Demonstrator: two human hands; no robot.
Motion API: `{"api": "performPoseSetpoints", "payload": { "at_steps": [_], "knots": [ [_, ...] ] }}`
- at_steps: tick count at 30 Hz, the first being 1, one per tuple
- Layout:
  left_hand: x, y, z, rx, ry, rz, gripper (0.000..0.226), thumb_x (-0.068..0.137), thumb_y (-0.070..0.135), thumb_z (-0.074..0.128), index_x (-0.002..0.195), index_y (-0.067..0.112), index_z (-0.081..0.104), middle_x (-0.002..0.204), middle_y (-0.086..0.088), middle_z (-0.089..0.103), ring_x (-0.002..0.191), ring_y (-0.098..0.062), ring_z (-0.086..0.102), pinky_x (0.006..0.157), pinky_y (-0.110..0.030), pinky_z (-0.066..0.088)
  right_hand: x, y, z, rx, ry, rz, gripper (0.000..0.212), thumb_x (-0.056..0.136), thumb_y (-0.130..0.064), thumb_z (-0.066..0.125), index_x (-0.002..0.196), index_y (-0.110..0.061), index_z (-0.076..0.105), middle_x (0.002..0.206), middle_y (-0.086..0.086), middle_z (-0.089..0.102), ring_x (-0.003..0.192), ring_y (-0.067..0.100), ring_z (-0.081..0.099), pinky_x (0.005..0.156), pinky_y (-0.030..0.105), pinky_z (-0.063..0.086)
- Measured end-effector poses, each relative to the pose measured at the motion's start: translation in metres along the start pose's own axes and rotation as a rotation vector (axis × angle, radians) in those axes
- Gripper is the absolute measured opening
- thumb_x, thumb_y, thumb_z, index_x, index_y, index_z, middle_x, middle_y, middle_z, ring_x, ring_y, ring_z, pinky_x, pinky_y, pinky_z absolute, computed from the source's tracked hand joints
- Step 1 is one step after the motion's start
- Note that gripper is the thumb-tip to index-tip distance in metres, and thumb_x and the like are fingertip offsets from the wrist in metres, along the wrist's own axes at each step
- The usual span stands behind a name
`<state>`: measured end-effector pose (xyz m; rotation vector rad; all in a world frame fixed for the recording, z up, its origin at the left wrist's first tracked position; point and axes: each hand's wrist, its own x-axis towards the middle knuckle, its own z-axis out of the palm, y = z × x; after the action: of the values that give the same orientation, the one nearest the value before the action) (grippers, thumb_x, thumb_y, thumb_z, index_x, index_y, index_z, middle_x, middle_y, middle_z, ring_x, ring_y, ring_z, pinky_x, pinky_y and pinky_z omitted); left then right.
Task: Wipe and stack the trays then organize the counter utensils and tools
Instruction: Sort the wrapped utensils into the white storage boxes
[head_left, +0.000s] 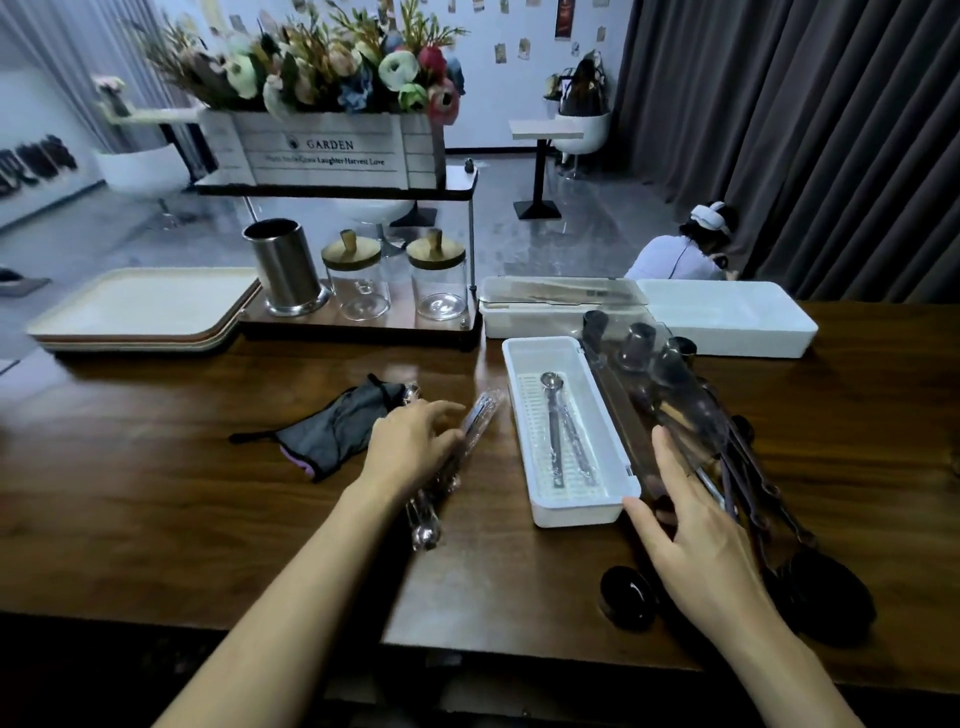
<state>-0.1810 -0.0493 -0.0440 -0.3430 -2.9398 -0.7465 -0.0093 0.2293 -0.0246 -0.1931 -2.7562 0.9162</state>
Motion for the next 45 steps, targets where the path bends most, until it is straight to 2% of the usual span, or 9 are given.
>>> {"api": "performPoseSetpoints", "payload": {
  "at_steps": [8, 13, 16, 23, 27, 30, 36, 40, 45],
  "knots": [
    [0.004, 0.004, 0.014, 0.121, 0.011, 0.028, 0.04, 0.086, 0.052, 0.069, 0.124, 0.041, 0.066, 0.106, 0.007, 0.073, 0.105, -0.021, 0.066, 0.081, -0.039, 0.049, -0.001, 0.001, 0.0, 0.044, -0.014, 0.035, 0.079, 0.098, -0.042, 0.056, 0.158, -0.046, 0.004, 0.16, -0.007, 0.036, 0.14, 0.013, 0.043, 0.108, 0.023, 0.032],
    [0.009, 0.01, 0.015, 0.143, -0.058, 0.052, 0.038, 0.091, 0.041, 0.069, 0.129, 0.036, 0.063, 0.114, 0.001, 0.074, 0.107, -0.026, 0.067, 0.084, -0.039, 0.054, -0.001, 0.003, -0.001, 0.042, 0.005, 0.025, 0.079, 0.098, -0.04, 0.058, 0.159, -0.043, 0.008, 0.163, -0.013, 0.026, 0.14, 0.011, 0.043, 0.108, 0.028, 0.037],
    [0.006, 0.01, 0.015, 0.036, -0.062, 0.046, 0.031, 0.095, 0.041, 0.065, 0.125, 0.037, 0.064, 0.112, 0.001, 0.075, 0.104, -0.025, 0.069, 0.082, -0.038, 0.055, -0.002, 0.001, -0.002, 0.037, 0.01, 0.017, 0.078, 0.098, -0.04, 0.057, 0.159, -0.043, 0.008, 0.162, -0.017, 0.023, 0.144, 0.008, 0.036, 0.111, 0.031, 0.034],
    [0.01, 0.023, 0.001, -0.378, 0.096, -0.005, 0.014, 0.09, 0.037, 0.072, 0.104, 0.037, 0.077, 0.089, 0.022, 0.073, 0.088, 0.009, 0.064, 0.076, -0.023, 0.049, -0.002, -0.003, -0.002, 0.019, -0.001, 0.004, 0.077, 0.099, -0.042, 0.055, 0.158, -0.046, 0.005, 0.162, -0.021, 0.018, 0.147, 0.004, 0.028, 0.113, 0.024, 0.027],
    [0.016, 0.04, -0.005, -0.556, 0.144, 0.004, 0.012, 0.09, 0.032, 0.074, 0.101, 0.034, 0.079, 0.087, 0.017, 0.076, 0.084, 0.003, 0.068, 0.077, -0.02, 0.051, -0.001, -0.005, -0.002, 0.02, -0.004, 0.014, 0.076, 0.1, -0.04, 0.054, 0.159, -0.042, 0.006, 0.163, -0.018, 0.018, 0.141, -0.005, 0.027, 0.108, 0.016, 0.024],
    [0.018, 0.053, 0.0, -0.684, 0.109, 0.004, 0.013, 0.09, 0.029, 0.076, 0.102, 0.031, 0.08, 0.085, 0.013, 0.076, 0.077, 0.0, 0.069, 0.075, -0.019, 0.049, -0.002, -0.006, -0.001, 0.014, -0.003, 0.013, 0.076, 0.1, -0.04, 0.054, 0.159, -0.042, 0.006, 0.164, -0.016, 0.019, 0.146, 0.001, 0.026, 0.11, 0.017, 0.023],
    [0.014, 0.072, 0.018, -0.669, -0.029, 0.02, 0.019, 0.09, 0.029, 0.075, 0.108, 0.029, 0.079, 0.067, 0.005, 0.072, 0.059, -0.004, 0.059, 0.072, -0.027, 0.051, -0.003, -0.007, -0.001, 0.016, -0.006, 0.007, 0.077, 0.1, -0.039, 0.055, 0.159, -0.041, 0.004, 0.165, -0.017, 0.015, 0.148, 0.002, 0.024, 0.114, 0.018, 0.02],
    [0.014, 0.082, 0.023, -0.486, 0.007, 0.107, 0.031, 0.085, 0.049, 0.067, 0.111, 0.037, 0.077, 0.091, 0.014, 0.076, 0.086, -0.004, 0.069, 0.09, -0.038, 0.055, -0.003, -0.008, -0.003, 0.014, -0.011, 0.012, 0.077, 0.101, -0.039, 0.053, 0.159, -0.042, 0.002, 0.165, -0.016, 0.014, 0.148, 0.002, 0.022, 0.114, 0.018, 0.019],
    [0.018, 0.09, 0.025, -0.462, 0.037, 0.079, 0.036, 0.084, 0.051, 0.063, 0.116, 0.04, 0.076, 0.112, 0.018, 0.074, 0.113, -0.008, 0.063, 0.104, -0.046, 0.047, -0.004, -0.009, -0.005, 0.0, -0.019, 0.032, 0.078, 0.101, -0.039, 0.053, 0.158, -0.043, 0.0, 0.165, -0.015, 0.016, 0.148, 0.002, 0.023, 0.11, 0.015, 0.017]
  ]
}}
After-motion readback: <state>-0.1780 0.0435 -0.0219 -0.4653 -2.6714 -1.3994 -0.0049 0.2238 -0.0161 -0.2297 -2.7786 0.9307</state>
